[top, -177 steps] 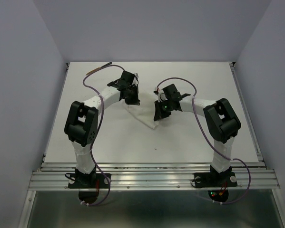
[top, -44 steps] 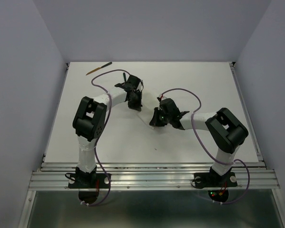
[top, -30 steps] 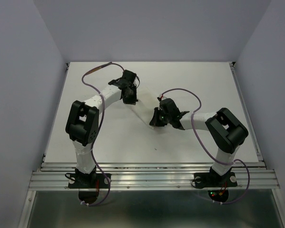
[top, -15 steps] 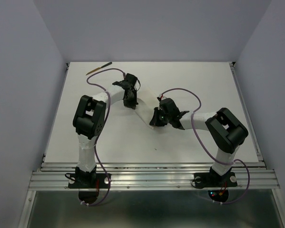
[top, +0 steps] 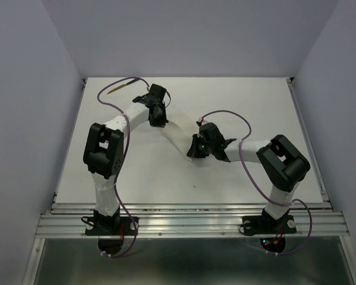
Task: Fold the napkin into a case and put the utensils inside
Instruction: Smooth out the 2/3-rectangle-folded napkin at the center of the board.
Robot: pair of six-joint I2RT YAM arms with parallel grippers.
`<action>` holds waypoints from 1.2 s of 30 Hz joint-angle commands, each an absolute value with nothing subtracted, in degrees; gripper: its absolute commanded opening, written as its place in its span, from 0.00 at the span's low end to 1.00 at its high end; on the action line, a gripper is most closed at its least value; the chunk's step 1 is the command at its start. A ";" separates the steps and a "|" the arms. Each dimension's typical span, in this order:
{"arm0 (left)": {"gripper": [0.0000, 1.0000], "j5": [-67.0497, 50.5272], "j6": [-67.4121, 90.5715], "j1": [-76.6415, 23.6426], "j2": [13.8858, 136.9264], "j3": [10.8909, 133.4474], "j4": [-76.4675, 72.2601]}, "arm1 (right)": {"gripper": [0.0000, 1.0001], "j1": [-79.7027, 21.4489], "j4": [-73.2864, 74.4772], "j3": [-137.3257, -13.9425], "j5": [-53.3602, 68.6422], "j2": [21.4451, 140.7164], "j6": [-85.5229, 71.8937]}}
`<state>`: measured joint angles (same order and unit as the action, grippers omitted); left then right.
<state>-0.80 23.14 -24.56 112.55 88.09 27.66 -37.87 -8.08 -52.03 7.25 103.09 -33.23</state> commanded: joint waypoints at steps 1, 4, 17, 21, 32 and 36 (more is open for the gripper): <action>0.00 3.07 25.83 -21.98 110.92 89.04 29.10 | 0.01 -37.97 -5.36 -52.65 4.83 101.87 -31.99; 0.00 2.99 25.84 -21.45 111.88 89.82 28.57 | 0.01 -37.97 -5.36 -52.56 4.66 101.60 -31.99; 0.00 0.35 23.47 -21.45 121.73 104.15 31.56 | 0.01 -37.97 -4.75 -52.29 3.78 100.81 -31.99; 0.00 -4.12 23.99 -21.45 124.01 106.08 30.68 | 0.01 -37.97 -4.22 -52.56 3.60 100.55 -31.82; 0.00 -8.26 25.49 -21.45 128.14 107.31 27.51 | 0.01 -37.97 -3.78 -51.95 3.69 99.58 -31.55; 0.00 -9.14 26.54 -21.45 129.11 108.02 26.63 | 0.01 -37.97 -3.52 -51.42 4.13 99.76 -31.38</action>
